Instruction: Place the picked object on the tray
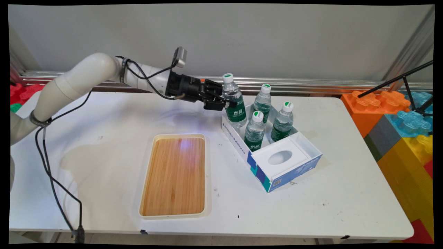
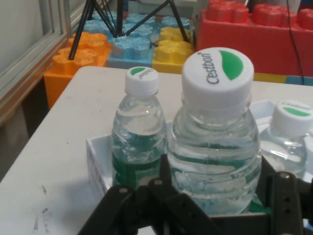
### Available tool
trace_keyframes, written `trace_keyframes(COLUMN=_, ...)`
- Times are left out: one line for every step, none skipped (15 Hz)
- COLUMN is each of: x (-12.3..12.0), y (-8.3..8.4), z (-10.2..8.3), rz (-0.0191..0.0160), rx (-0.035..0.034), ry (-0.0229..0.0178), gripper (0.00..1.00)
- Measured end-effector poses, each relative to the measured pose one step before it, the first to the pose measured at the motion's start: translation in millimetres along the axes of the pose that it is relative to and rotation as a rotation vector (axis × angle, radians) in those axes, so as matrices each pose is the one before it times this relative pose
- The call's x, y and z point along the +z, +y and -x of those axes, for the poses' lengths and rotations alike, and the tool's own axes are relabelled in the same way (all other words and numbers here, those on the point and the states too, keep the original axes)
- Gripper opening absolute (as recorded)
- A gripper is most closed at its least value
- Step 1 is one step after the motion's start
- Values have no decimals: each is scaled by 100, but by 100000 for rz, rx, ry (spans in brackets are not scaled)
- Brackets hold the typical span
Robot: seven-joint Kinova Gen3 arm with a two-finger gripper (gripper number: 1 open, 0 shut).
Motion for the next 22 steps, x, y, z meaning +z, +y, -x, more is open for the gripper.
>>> trace_keyframes(x=-343, y=83, z=-147, rz=265, rx=173, ry=-84, gripper=0)
trace_keyframes(x=-366, y=69, z=-210, rz=404, rx=213, ry=-95, gripper=0)
trace_keyframes(x=-318, y=76, z=-140, rz=199, rx=171, ry=-45, gripper=0)
trace_keyframes(x=-155, y=15, z=-105, rz=168, rx=93, ry=-19, gripper=0)
trace_keyframes(x=-223, y=-19, z=-155, rz=295, rx=226, ry=-28, gripper=0)
trace_keyframes(x=-242, y=21, z=-201, rz=236, rx=185, ry=44, gripper=0)
trace_keyframes(x=-231, y=22, z=-173, rz=187, rx=179, ry=-52, gripper=0)
trace_keyframes(x=-178, y=26, z=-110, rz=108, rx=108, ry=-54, gripper=0)
trace_keyframes(x=-155, y=23, z=-102, rz=129, rx=96, ry=-92, gripper=0)
trace_keyframes(x=-204, y=28, z=-132, rz=110, rx=126, ry=-109, gripper=0)
trace_keyframes(x=-208, y=39, z=-146, rz=164, rx=124, ry=-197, gripper=0)
trace_keyframes(x=-243, y=49, z=-131, rz=71, rx=8, ry=-320, gripper=0)
trace_keyframes(x=-228, y=45, z=-98, rz=22, rx=-106, ry=-343, gripper=0)
trace_keyframes(x=-255, y=80, z=-73, rz=47, rx=-219, ry=-564, gripper=0)
trace_keyframes(x=-231, y=92, z=-26, rz=68, rx=-292, ry=-611, gripper=0)
trace_keyframes(x=-241, y=118, z=-12, rz=182, rx=-349, ry=-786, gripper=0)
trace_keyframes(x=-282, y=140, z=50, rz=130, rx=-405, ry=-842, gripper=0)
trace_keyframes(x=-302, y=158, z=83, rz=136, rx=-447, ry=-912, gripper=0)
trace_keyframes(x=-275, y=151, z=99, rz=83, rx=-389, ry=-767, gripper=0)
trace_keyframes(x=-164, y=97, z=69, rz=91, rx=-233, ry=-521, gripper=0)
trace_keyframes(x=-235, y=137, z=115, rz=128, rx=-393, ry=-763, gripper=0)
trace_keyframes(x=-155, y=93, z=87, rz=89, rx=-249, ry=-507, gripper=0)
